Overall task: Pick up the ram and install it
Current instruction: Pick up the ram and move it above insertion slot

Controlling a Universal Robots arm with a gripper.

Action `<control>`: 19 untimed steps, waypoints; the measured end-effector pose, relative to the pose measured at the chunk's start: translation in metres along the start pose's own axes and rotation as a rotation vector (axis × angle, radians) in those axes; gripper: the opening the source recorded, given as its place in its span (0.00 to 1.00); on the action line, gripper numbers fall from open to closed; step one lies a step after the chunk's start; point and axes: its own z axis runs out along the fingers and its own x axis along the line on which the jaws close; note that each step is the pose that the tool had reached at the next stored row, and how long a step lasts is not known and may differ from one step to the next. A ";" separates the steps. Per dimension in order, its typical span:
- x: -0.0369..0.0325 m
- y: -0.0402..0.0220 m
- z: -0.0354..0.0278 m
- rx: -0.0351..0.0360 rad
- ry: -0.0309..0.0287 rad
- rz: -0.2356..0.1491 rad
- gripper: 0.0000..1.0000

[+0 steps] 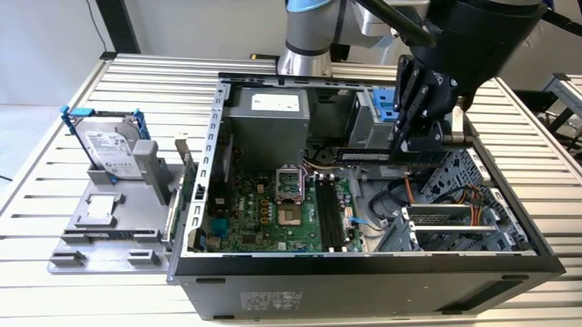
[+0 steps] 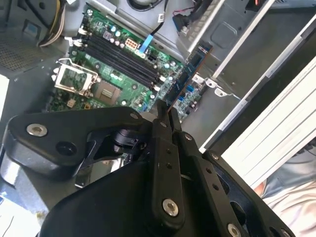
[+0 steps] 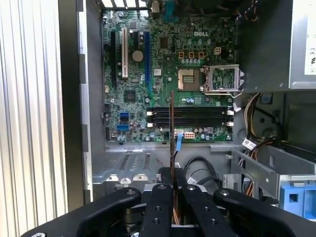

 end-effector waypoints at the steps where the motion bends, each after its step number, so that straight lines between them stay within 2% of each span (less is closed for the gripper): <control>1: -0.0027 -0.0003 0.0000 0.0000 0.0003 0.000 0.00; 12: -0.0385 -0.0038 0.0008 0.0003 0.0042 0.002 0.00; 19: -0.0473 -0.0055 0.0012 0.0050 0.0051 -0.007 0.00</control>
